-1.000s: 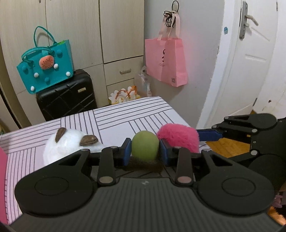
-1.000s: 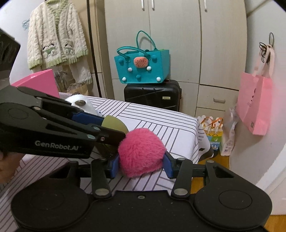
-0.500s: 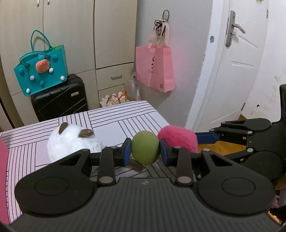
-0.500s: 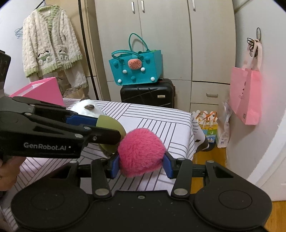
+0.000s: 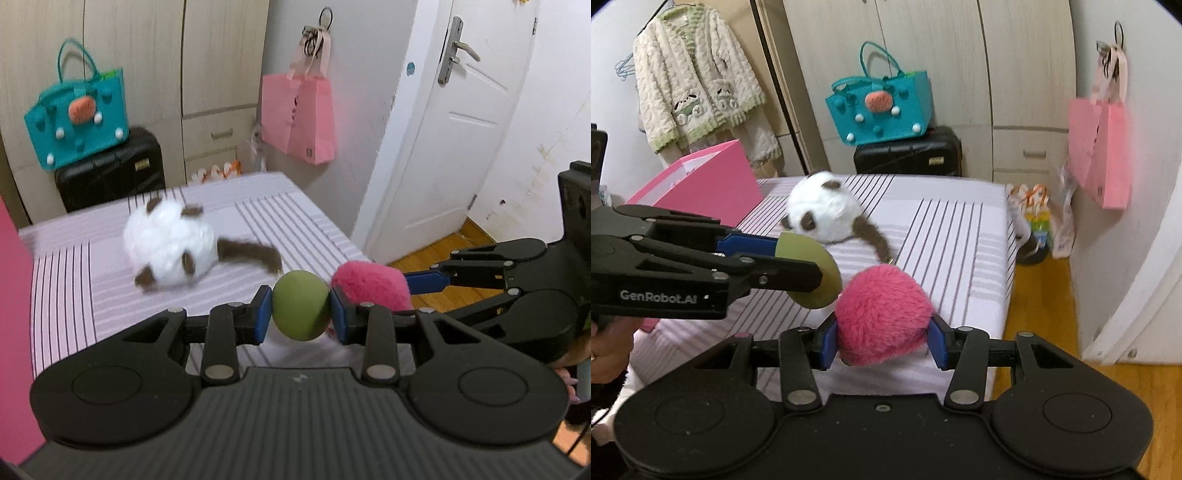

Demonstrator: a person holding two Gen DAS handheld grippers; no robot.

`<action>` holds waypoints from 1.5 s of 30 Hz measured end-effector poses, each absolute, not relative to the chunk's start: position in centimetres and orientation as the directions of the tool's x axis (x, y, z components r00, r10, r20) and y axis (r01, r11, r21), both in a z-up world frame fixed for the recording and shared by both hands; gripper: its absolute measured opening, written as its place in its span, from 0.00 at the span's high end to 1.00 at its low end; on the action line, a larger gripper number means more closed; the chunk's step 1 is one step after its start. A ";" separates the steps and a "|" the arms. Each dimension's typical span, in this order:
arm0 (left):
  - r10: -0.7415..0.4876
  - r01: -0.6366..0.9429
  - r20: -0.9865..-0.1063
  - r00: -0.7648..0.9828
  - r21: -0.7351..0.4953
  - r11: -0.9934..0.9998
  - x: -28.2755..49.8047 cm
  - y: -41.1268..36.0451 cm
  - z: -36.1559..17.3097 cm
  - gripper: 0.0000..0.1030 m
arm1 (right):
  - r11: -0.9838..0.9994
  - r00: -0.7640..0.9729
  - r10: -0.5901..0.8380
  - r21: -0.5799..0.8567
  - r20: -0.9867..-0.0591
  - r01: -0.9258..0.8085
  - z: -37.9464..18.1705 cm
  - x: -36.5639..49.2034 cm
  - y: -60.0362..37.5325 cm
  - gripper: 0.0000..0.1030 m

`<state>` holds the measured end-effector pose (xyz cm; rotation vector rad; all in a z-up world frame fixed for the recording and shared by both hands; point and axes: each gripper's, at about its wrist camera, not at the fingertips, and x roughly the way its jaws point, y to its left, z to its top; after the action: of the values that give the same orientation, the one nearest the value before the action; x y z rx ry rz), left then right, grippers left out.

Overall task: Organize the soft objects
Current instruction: 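Carry both pom-poms in the two grippers over the pink shoebox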

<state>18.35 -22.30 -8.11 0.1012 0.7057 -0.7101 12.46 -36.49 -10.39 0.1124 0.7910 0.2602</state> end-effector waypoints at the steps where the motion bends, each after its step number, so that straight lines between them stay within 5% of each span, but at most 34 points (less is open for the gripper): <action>1: -0.566 0.628 -0.635 0.526 -0.158 0.762 18.2 -21.9 -8.1 0.68 | 0.960 0.664 0.280 0.209 -0.693 -0.187 -10.4 12.2 -36.4 0.48; 20: -0.586 0.635 -0.754 0.299 -0.301 0.711 14.5 -15.8 -6.5 0.68 | 0.905 0.496 0.426 0.351 -0.757 -0.242 -7.8 8.9 -31.6 0.48; 45: -0.535 0.657 -0.776 0.333 -0.216 0.723 10.3 -4.1 0.6 0.68 | 0.788 0.390 0.582 0.375 -0.713 -0.489 0.7 8.5 -20.7 0.48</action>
<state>10.29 -4.08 0.61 0.1453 0.9526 -0.7815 8.47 -20.67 0.72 0.1094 0.9511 0.6823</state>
